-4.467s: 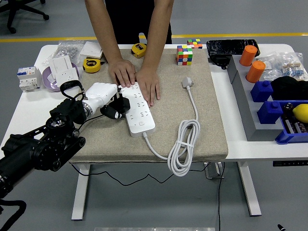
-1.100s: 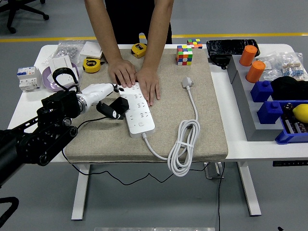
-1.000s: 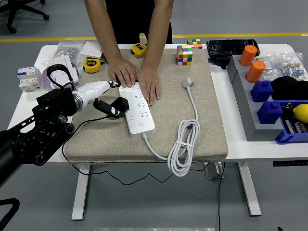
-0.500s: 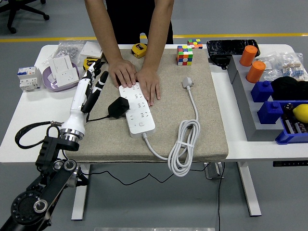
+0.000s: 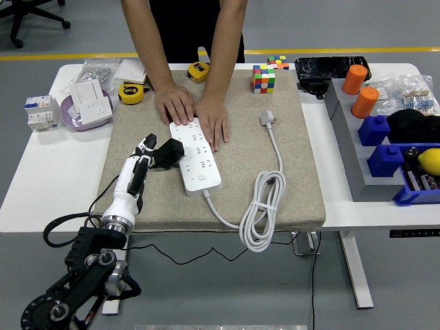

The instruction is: Pick up the plug,place it near the board,insert it into the board,press the button

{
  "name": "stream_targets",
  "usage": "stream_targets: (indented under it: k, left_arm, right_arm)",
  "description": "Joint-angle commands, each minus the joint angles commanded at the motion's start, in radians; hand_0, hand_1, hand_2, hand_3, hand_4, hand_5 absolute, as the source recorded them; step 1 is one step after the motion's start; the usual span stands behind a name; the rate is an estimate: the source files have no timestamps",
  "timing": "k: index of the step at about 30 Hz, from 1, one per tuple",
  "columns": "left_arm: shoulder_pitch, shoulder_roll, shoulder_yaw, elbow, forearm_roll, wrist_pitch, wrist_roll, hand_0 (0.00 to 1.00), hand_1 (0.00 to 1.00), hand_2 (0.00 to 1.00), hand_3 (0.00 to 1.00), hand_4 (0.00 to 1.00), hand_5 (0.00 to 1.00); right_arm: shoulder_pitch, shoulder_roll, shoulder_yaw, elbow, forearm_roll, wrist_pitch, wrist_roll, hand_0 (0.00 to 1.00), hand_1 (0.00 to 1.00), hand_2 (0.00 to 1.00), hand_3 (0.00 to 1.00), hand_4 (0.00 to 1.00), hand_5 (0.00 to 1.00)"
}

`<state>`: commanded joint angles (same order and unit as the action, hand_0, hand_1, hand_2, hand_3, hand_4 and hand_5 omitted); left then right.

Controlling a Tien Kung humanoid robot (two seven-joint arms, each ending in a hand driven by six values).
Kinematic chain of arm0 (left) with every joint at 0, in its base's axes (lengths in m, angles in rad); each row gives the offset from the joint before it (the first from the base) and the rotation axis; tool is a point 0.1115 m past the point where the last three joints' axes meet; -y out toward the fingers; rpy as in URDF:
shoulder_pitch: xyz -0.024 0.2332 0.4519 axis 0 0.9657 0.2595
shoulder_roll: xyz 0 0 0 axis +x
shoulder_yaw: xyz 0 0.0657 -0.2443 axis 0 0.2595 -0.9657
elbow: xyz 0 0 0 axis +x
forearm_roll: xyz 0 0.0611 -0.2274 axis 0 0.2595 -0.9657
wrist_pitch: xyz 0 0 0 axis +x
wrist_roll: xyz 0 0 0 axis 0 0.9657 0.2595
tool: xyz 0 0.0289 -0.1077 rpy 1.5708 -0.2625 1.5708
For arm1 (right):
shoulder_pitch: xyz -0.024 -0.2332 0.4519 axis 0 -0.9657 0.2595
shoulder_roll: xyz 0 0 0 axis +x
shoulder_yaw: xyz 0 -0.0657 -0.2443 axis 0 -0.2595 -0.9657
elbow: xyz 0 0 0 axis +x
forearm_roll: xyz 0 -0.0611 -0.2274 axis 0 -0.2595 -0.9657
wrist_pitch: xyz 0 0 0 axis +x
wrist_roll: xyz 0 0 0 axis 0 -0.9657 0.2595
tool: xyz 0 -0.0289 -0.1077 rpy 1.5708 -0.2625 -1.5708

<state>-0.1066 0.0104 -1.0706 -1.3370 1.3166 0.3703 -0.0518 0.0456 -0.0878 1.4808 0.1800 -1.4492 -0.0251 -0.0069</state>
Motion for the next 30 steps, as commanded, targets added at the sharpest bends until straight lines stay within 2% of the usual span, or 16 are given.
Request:
stream_targets:
  k: [4, 7, 15, 25, 30]
  left_arm:
    - [-0.028, 0.017, 0.023, 0.031, 0.156, -0.017, 0.017, 0.998, 0.998, 0.989, 0.971, 0.998, 0.998]
    - [-0.045, 0.027, 0.045, 0.047, 0.208, -0.027, 0.028, 0.998, 0.998, 0.982, 0.964, 0.998, 0.998]
    - [-0.063, 0.034, 0.051, 0.070, 0.286, -0.036, 0.050, 0.998, 0.998, 0.981, 0.958, 0.998, 0.998]
    - [-0.065, 0.038, 0.027, 0.053, 0.308, -0.029, 0.047, 0.998, 0.998, 0.978, 0.958, 0.998, 0.998]
    - [-0.057, 0.038, -0.005, 0.052, 0.376, -0.022, 0.061, 0.998, 0.998, 0.975, 0.956, 0.998, 0.998]
  right_arm:
    - [0.001, -0.001, -0.001, 0.000, 0.000, 0.000, 0.000, 0.998, 0.903, 0.809, 0.802, 0.998, 0.885]
    - [0.000, -0.002, 0.004, 0.000, -0.005, 0.000, -0.001, 0.998, 0.901, 0.803, 0.801, 0.998, 0.887]
    - [0.002, -0.004, 0.005, 0.000, -0.007, 0.000, 0.000, 0.998, 0.900, 0.802, 0.800, 0.998, 0.889]
    - [0.000, -0.003, 0.001, 0.000, -0.007, 0.001, 0.000, 0.998, 0.897, 0.799, 0.798, 0.998, 0.891]
    - [0.000, -0.003, -0.001, 0.000, -0.004, 0.002, 0.002, 0.998, 0.895, 0.798, 0.798, 0.998, 0.892]
